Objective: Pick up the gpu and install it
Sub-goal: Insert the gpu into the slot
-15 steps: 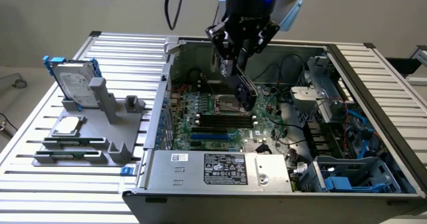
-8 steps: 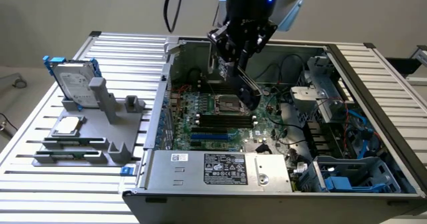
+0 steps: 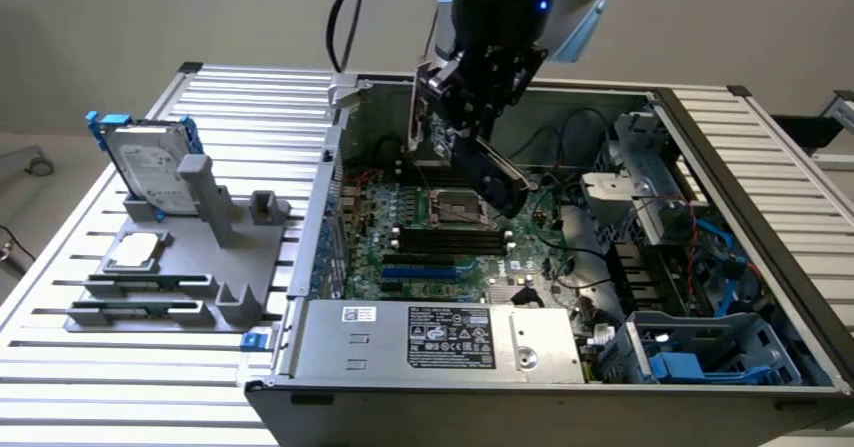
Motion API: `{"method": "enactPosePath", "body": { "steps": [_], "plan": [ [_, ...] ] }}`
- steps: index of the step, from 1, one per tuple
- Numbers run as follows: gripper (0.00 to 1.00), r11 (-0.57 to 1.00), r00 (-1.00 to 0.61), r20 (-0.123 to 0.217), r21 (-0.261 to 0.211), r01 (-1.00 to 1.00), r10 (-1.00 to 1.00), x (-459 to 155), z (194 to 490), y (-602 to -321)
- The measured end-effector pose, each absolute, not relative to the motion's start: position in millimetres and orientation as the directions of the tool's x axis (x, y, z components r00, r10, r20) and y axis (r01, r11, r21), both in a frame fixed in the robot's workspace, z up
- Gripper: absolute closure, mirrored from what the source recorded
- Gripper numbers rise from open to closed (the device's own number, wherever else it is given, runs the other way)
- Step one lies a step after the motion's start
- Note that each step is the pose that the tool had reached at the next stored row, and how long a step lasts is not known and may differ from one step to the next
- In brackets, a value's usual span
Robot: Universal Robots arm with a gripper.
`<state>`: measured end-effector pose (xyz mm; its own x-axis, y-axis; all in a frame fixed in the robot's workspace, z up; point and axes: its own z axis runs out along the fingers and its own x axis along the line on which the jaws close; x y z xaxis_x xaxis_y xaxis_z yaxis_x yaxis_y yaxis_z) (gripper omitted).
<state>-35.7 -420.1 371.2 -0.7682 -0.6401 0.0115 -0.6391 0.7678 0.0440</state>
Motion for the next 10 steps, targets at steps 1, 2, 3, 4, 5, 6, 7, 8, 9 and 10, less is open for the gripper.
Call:
{"method": "enactPosePath", "body": {
  "steps": [1,2,3,4,5,6,7,8,9,10],
  "plan": [
    [0.74,0.757,-0.757,0.010,0.046,-0.652,-0.653,-35.6,370.5,-420.1],
    [0.74,0.743,-0.744,0.008,0.047,-0.667,-0.668,-35.6,369.6,-420.1],
    [0.74,0.731,-0.732,0.007,0.049,-0.680,-0.681,-35.7,368.8,-420.1],
    [0.74,0.719,-0.719,0.005,0.050,-0.694,-0.695,-35.6,368.1,-420.1],
    [0.74,0.706,-0.707,0.004,0.052,-0.706,-0.707,-35.6,367.3,-420.1],
    [0.74,0.693,-0.694,0.002,0.053,-0.719,-0.720,-35.6,366.5,-420.1],
    [0.74,0.680,-0.681,0.001,0.054,-0.731,-0.732,-35.7,365.8,-420.1],
    [0.74,0.666,-0.667,-0.001,0.055,-0.744,-0.745,-35.7,365.0,-420.1],
    [0.74,0.653,-0.654,-0.003,0.056,-0.755,-0.756,-35.6,364.2,-420.1],
    [0.74,0.638,-0.639,-0.004,0.058,-0.768,-0.769,-35.6,363.4,-420.1]
  ]
}}
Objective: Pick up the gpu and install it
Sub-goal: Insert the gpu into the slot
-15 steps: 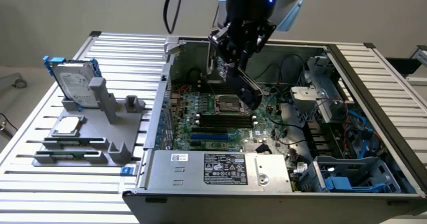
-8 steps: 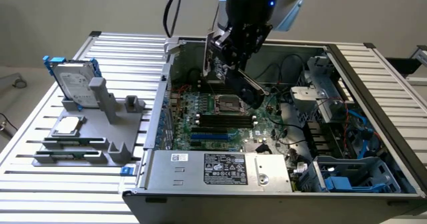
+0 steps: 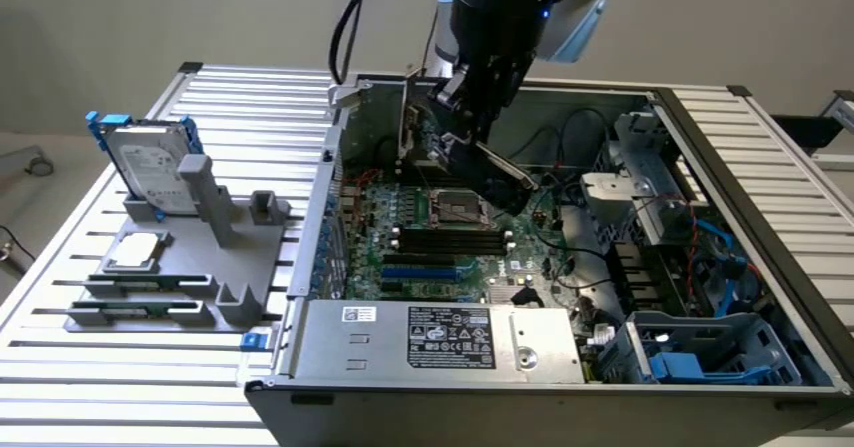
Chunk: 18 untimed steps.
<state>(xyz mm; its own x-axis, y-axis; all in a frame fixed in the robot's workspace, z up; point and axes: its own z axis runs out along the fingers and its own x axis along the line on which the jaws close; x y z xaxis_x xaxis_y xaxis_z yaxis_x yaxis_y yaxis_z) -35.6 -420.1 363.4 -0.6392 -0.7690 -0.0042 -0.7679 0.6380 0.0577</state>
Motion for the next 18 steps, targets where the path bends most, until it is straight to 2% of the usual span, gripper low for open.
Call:
{"method": "enactPosePath", "body": {
  "steps": [18],
  "plan": [
    [0.74,0.357,-0.359,-0.012,0.062,-0.932,-0.933,-36,350,-420]
  ]
}}
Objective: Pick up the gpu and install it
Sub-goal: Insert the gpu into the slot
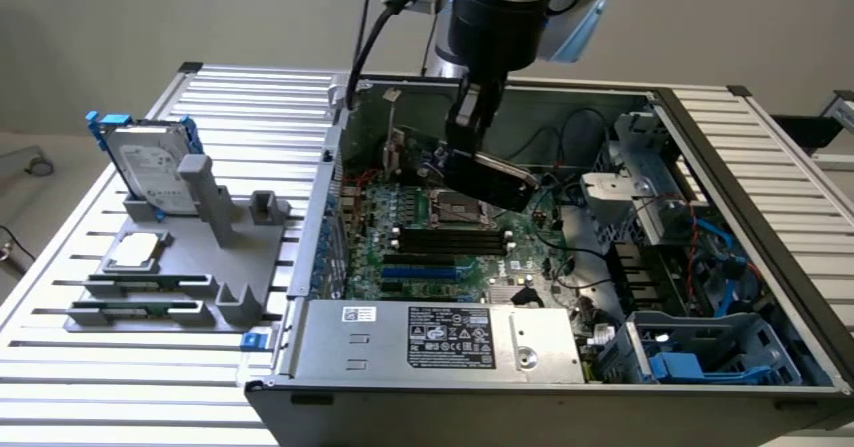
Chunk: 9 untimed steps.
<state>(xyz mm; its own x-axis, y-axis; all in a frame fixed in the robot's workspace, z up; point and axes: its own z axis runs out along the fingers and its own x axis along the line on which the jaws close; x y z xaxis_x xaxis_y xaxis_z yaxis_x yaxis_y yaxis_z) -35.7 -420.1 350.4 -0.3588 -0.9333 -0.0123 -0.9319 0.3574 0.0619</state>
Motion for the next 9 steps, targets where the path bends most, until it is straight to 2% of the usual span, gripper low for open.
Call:
{"method": "enactPosePath", "body": {
  "steps": [9],
  "plan": [
    [0.74,0.201,-0.202,-0.012,0.062,-0.978,-0.979,-35.6,344.2,-420.1]
  ]
}}
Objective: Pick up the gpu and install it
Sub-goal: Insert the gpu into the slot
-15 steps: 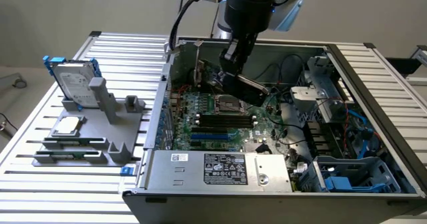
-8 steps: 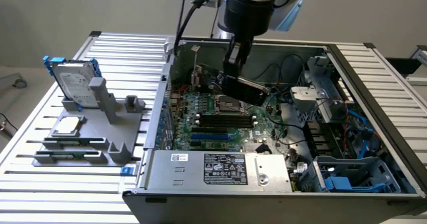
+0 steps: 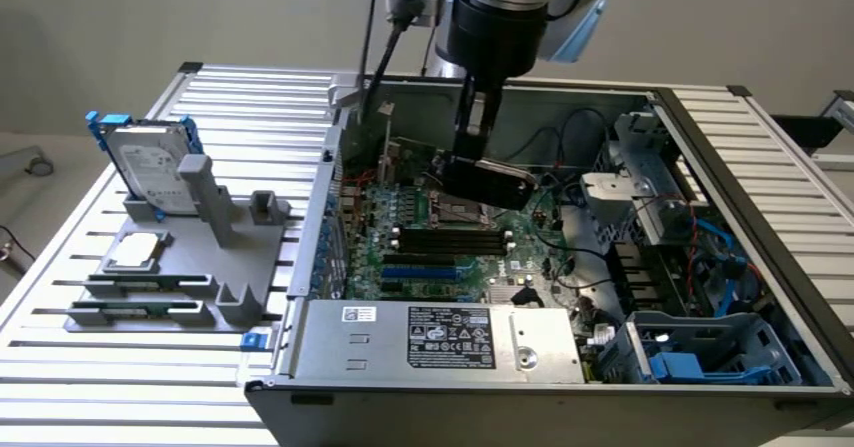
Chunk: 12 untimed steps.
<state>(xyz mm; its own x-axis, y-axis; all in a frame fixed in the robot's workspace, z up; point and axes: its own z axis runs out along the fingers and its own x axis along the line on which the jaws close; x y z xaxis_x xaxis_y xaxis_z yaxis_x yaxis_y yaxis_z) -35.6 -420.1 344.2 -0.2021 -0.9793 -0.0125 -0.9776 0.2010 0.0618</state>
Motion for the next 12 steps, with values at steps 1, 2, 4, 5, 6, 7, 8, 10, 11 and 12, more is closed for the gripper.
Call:
{"method": "enactPosePath", "body": {
  "steps": [1,2,4,5,6,7,8,10,11,12],
  "plan": [
    [0.74,0.182,-0.183,-0.013,0.062,-0.981,-0.983,-35.6,343.5,-420.1],
    [0.74,0.165,-0.166,-0.012,0.062,-0.984,-0.986,-35.6,343.0,-420.1],
    [0.74,0.129,-0.130,-0.013,0.061,-0.990,-0.991,-35.6,342.3,-420.1],
    [0.74,0.111,-0.112,-0.013,0.059,-0.992,-0.994,-35.6,341.9,-420.1],
    [0.74,0.094,-0.095,-0.013,0.056,-0.994,-0.995,-35.6,341.5,-420.1],
    [0.74,0.081,-0.082,-0.014,0.051,-0.995,-0.997,-35.6,341.3,-420.1],
    [0.74,0.070,-0.071,-0.016,0.044,-0.997,-0.997,-35.6,341.0,-420.2],
    [0.74,0.058,-0.058,-0.019,0.027,-0.998,-0.998,-35.7,340.5,-420.5],
    [0.74,0.055,-0.055,-0.021,0.019,-0.998,-0.998,-36.0,340.2,-421.0],
    [0.74,0.053,-0.053,-0.024,0.013,-0.999,-0.998,-36.4,339.8,-421.7]
  ]
}}
